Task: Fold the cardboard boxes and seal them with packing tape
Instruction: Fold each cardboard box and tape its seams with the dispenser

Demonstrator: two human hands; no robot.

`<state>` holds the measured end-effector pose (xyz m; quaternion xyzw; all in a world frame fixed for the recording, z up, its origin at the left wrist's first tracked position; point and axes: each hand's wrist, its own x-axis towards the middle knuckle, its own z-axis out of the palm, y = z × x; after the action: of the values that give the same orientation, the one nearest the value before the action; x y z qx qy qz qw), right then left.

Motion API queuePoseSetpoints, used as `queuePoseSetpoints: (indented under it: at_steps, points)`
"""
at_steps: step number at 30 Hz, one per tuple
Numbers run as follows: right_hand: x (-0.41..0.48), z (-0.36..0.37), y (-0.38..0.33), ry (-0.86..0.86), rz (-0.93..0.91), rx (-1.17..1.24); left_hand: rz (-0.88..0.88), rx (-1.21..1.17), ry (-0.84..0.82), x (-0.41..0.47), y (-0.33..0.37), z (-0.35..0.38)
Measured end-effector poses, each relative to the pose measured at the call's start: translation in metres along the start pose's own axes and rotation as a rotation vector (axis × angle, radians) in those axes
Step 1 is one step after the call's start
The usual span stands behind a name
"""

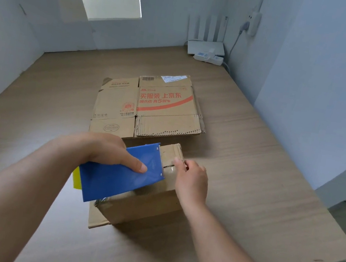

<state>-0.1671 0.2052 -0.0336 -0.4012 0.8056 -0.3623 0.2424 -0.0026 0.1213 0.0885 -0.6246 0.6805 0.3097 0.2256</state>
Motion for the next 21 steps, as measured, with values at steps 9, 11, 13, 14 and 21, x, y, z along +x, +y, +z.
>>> queuePoseSetpoints:
  at_steps: [9,11,13,14,21]
  points:
    - [0.001,0.004,-0.010,-0.015,0.150,-0.038,0.073,0.052,-0.072,0.005,-0.003,-0.009]
    - [0.000,0.003,-0.009,-0.008,0.133,-0.039,0.090,0.019,-0.084,0.004,-0.004,-0.011]
    - [0.001,0.002,-0.009,-0.001,0.142,-0.010,0.097,-0.052,-0.112,0.003,-0.004,-0.014]
    - [0.002,0.002,-0.009,0.007,0.146,-0.009,0.101,-0.079,-0.129,0.001,-0.005,-0.016]
    - [0.004,0.005,-0.014,-0.041,0.138,-0.091,0.208,-0.298,-0.293,-0.006,-0.067,-0.028]
